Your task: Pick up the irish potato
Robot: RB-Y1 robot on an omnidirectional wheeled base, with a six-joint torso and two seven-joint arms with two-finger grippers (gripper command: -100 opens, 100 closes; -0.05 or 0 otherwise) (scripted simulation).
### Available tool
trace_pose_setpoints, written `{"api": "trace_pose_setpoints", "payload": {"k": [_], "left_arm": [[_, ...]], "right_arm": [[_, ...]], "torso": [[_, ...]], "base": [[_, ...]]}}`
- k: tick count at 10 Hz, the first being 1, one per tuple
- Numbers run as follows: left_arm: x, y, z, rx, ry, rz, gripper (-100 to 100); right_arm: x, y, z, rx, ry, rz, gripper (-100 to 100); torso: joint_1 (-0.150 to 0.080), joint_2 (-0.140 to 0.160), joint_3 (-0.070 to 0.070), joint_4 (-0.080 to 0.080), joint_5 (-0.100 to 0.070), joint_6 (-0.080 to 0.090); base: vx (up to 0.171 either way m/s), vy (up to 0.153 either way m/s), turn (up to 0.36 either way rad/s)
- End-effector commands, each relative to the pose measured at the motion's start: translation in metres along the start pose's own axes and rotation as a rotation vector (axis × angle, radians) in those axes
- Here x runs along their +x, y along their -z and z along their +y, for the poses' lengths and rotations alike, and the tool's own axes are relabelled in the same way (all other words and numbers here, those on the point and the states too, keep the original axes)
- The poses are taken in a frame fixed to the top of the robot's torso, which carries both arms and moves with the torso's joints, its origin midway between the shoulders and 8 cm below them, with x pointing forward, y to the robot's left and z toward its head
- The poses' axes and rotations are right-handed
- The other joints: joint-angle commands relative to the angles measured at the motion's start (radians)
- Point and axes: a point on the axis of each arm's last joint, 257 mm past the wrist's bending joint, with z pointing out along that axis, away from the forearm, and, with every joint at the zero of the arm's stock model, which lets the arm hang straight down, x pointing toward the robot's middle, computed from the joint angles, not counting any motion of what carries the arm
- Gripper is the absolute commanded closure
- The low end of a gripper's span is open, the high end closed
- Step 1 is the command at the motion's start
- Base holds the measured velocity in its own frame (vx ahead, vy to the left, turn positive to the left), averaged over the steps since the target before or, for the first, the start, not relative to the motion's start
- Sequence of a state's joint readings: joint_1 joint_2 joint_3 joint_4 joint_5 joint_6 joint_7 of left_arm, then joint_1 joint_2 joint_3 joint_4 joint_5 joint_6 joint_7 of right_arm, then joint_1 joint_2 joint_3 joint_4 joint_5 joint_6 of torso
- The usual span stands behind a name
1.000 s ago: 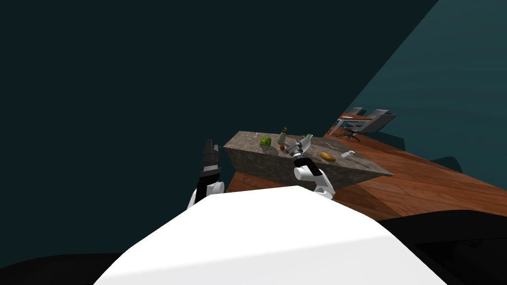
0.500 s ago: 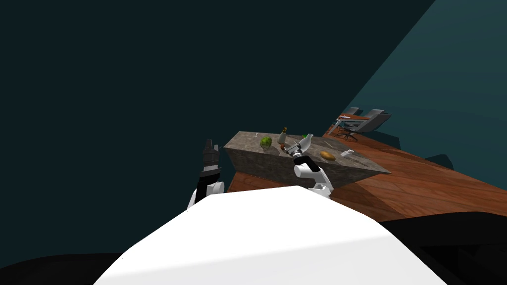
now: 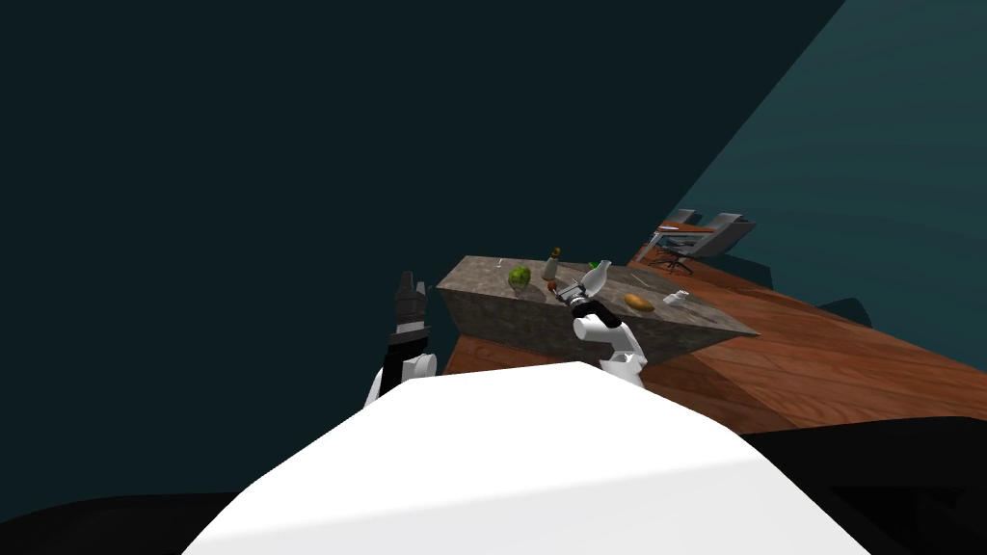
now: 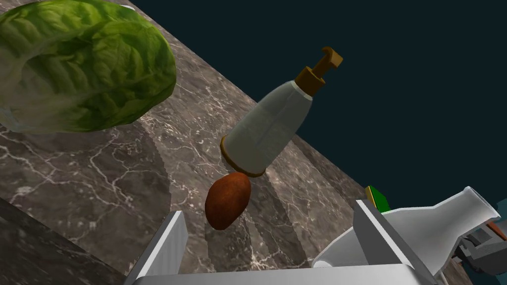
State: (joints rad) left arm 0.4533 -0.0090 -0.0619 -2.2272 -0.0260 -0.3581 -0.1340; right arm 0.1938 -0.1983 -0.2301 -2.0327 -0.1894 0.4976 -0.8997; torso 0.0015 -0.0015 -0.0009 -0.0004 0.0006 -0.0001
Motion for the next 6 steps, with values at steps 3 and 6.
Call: {"api": "trace_pose_setpoints", "payload": {"k": [3, 6], "left_arm": [[0.000, 0.000, 0.000, 0.000, 0.000, 0.000, 0], [0.000, 0.000, 0.000, 0.000, 0.000, 0.000, 0]], "right_arm": [[-0.022, -0.004, -0.009, 0.049, -0.091, -0.084, -100], [-0.040, -0.007, -0.015, 0.081, -0.163, -0.150, -100]], "torso": [[0.000, 0.000, 0.000, 0.000, 0.000, 0.000], [0.000, -0.001, 0.000, 0.000, 0.000, 0.000]], "base": [[0.009, 0.029, -0.014], [0.014, 0.031, -0.014]]}}
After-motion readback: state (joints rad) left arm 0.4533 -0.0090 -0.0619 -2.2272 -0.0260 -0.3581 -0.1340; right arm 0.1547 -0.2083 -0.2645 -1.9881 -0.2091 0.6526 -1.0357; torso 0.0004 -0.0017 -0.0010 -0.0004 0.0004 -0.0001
